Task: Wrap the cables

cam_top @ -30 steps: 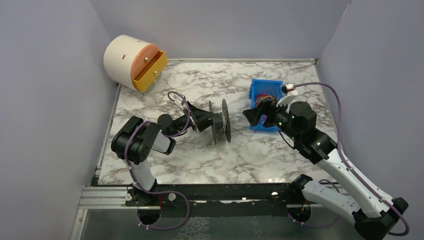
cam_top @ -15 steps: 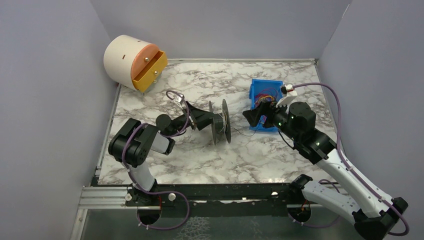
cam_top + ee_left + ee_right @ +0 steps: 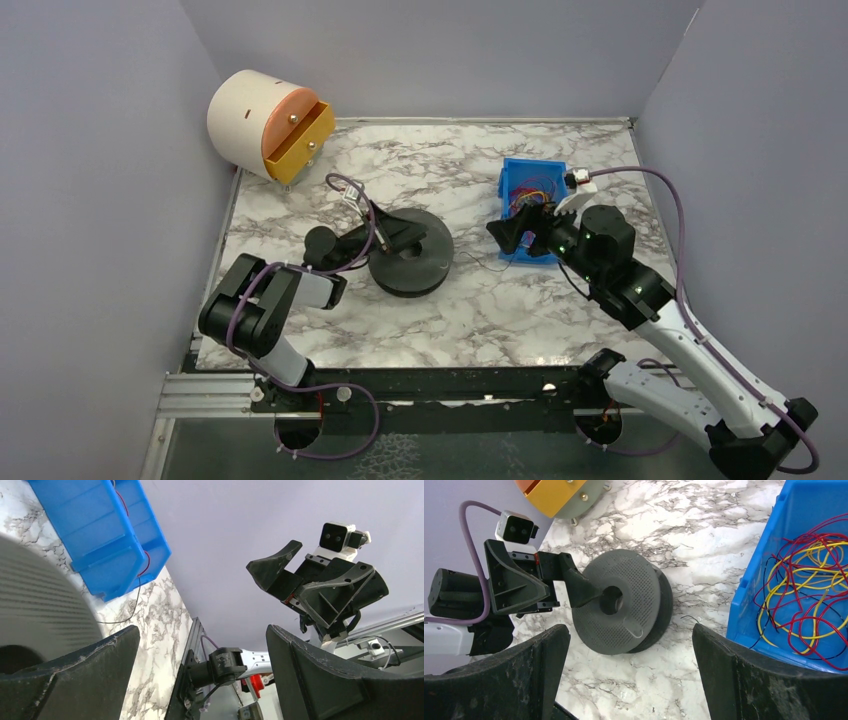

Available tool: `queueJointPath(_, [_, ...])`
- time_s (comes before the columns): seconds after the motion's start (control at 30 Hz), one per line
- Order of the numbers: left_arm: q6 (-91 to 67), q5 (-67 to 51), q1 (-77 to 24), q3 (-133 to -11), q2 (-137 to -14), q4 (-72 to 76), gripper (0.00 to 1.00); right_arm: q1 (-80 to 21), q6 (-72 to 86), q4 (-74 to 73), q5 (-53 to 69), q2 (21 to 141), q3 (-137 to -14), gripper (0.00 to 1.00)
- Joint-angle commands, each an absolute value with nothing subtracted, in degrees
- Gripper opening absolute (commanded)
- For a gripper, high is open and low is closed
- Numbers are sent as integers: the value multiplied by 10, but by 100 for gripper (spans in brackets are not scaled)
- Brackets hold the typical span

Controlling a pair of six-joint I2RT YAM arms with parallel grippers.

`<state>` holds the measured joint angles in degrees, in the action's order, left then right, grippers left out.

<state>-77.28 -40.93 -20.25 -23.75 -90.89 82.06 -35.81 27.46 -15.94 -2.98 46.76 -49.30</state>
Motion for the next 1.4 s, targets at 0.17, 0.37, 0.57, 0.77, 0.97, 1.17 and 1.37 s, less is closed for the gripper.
queueJointPath(0.17, [-741,-417,-200,-234,-881,778,99,-359,277,-156,-17,453,-487,98])
queueJointPath(0.37, [-679,-397,-200,-243,-821,651,99,-359,272,-153,1,478,-482,97])
queueJointPath(0.57, [-589,-360,-200,-271,-727,451,99,-359,281,-135,53,530,-480,93])
queueJointPath(0.77, [-431,-252,-200,-357,-631,113,99,-361,314,-88,128,603,-470,88])
queueJointPath(0.97, [-303,-147,-200,-464,-587,-118,99,-377,349,-45,144,689,-471,85])
queueJointPath(1.17, [-232,-103,-200,-497,-562,-192,99,-390,401,3,158,777,-475,82])
queueJointPath(1.37, [-189,-113,-200,-480,-529,-186,99,-395,448,60,144,833,-462,79])
